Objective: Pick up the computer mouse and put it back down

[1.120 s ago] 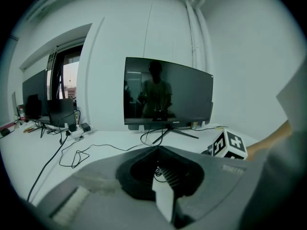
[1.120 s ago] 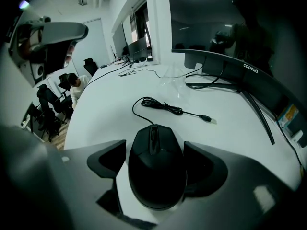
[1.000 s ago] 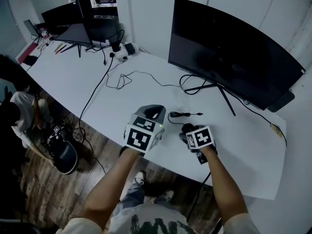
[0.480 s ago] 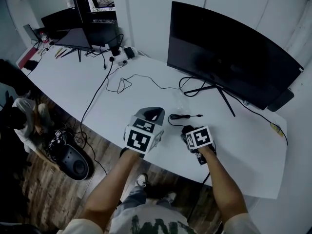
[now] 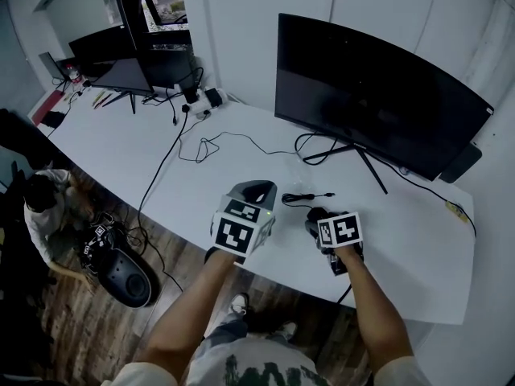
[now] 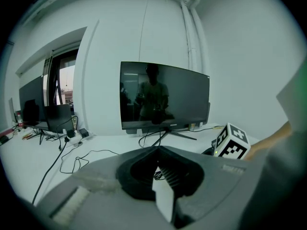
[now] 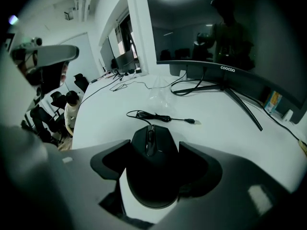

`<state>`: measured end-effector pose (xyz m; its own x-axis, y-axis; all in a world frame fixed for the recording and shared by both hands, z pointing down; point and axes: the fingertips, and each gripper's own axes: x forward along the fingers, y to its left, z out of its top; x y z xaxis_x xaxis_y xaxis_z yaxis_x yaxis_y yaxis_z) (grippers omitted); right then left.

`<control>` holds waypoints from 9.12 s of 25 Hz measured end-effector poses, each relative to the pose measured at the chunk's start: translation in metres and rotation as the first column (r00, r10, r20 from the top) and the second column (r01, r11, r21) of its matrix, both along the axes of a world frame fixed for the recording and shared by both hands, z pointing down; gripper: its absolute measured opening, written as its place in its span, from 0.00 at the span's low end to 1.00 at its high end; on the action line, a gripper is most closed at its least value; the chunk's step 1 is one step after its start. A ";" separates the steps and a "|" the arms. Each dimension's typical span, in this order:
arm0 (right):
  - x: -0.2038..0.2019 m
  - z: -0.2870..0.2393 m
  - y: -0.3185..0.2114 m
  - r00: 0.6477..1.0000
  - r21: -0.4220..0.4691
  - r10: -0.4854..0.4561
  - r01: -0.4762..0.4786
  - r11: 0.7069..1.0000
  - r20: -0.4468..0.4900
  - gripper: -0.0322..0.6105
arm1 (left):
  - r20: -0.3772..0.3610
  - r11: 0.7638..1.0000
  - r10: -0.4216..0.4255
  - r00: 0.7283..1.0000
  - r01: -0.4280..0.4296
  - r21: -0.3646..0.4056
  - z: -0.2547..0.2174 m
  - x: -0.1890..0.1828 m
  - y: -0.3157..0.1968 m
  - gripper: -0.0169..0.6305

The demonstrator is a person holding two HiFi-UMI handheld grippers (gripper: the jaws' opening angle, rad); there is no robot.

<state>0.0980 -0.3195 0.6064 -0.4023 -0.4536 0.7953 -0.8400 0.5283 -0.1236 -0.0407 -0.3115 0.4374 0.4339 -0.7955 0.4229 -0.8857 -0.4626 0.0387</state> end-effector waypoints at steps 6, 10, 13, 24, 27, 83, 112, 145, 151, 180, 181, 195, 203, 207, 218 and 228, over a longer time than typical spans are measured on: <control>0.008 -0.022 -0.001 0.999 0.047 0.040 -0.041 0.998 0.032 0.55 | -0.005 0.999 0.017 1.000 -0.017 0.027 -0.008 0.007 -0.003 0.03; 0.015 -0.043 -0.004 0.995 0.087 0.074 -0.080 0.993 0.062 0.55 | -0.014 0.999 0.028 1.000 -0.028 0.028 -0.012 0.012 -0.008 0.03; 0.020 -0.059 -0.006 0.992 0.117 0.100 -0.109 0.987 0.080 0.54 | -0.016 0.999 0.037 0.999 -0.036 0.031 -0.017 0.015 -0.011 0.03; 0.038 -0.110 -0.008 0.972 0.221 0.192 -0.219 0.951 0.138 0.54 | -0.015 0.995 0.083 0.996 -0.082 0.050 -0.026 0.024 -0.015 0.03; 0.045 -0.124 -0.007 0.965 0.248 0.213 -0.247 0.937 0.154 0.55 | -0.014 0.994 0.100 0.995 -0.099 0.050 -0.028 0.028 -0.017 0.03; 0.106 -0.279 -0.006 0.906 0.551 0.288 -0.417 0.722 0.309 0.55 | 0.006 0.976 0.178 0.984 -0.177 0.129 -0.075 0.067 -0.042 0.03; 0.095 -0.276 -0.007 0.915 0.545 0.249 -0.390 0.742 0.316 0.55 | 0.008 0.982 0.141 0.990 -0.141 0.122 -0.071 0.055 -0.033 0.03; 0.128 -0.206 -0.018 0.943 0.466 0.236 -0.321 0.824 0.233 0.55 | -0.003 0.992 0.105 0.994 -0.104 0.073 -0.040 0.083 -0.021 0.03; 0.127 -0.179 -0.013 0.950 0.425 0.224 -0.299 0.854 0.218 0.55 | -0.012 0.994 0.096 0.995 -0.095 0.062 -0.033 0.091 -0.016 0.03; 0.158 -0.032 0.025 0.974 0.188 0.219 -0.225 0.956 0.048 0.55 | 0.003 0.993 0.121 0.993 -0.121 -0.010 0.014 0.140 0.008 0.03; 0.159 -0.027 0.026 0.976 0.183 0.215 -0.218 0.959 0.037 0.55 | 0.005 0.993 0.121 0.993 -0.121 -0.011 0.015 0.141 0.009 0.03; 0.169 0.015 0.031 0.981 0.128 0.188 -0.180 0.975 -0.049 0.55 | 0.026 0.991 0.131 0.991 -0.130 -0.019 0.023 0.149 0.009 0.03; 0.168 0.026 0.033 0.979 0.117 0.181 -0.170 0.978 -0.090 0.55 | 0.027 0.991 0.130 0.991 -0.129 -0.025 0.027 0.147 0.007 0.03; 0.168 0.027 0.031 0.979 0.128 0.185 -0.173 0.977 -0.090 0.55 | 0.028 0.991 0.132 0.991 -0.131 -0.026 0.028 0.147 0.005 0.03; 0.169 0.012 0.028 0.974 0.166 0.222 -0.211 0.963 -0.048 0.57 | 0.032 0.989 0.146 0.989 -0.145 -0.036 0.029 0.146 0.003 0.03; 0.164 -0.058 0.014 0.948 0.247 0.298 -0.318 0.915 0.113 0.53 | 0.019 0.986 0.166 0.986 -0.166 -0.019 0.014 0.143 -0.002 0.03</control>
<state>0.2615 -0.3052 0.5484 -0.2605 -0.7501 0.6079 -0.9603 0.2663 -0.0829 0.1027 -0.3134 0.4510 0.5509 -0.7055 0.4458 -0.7972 -0.6029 0.0310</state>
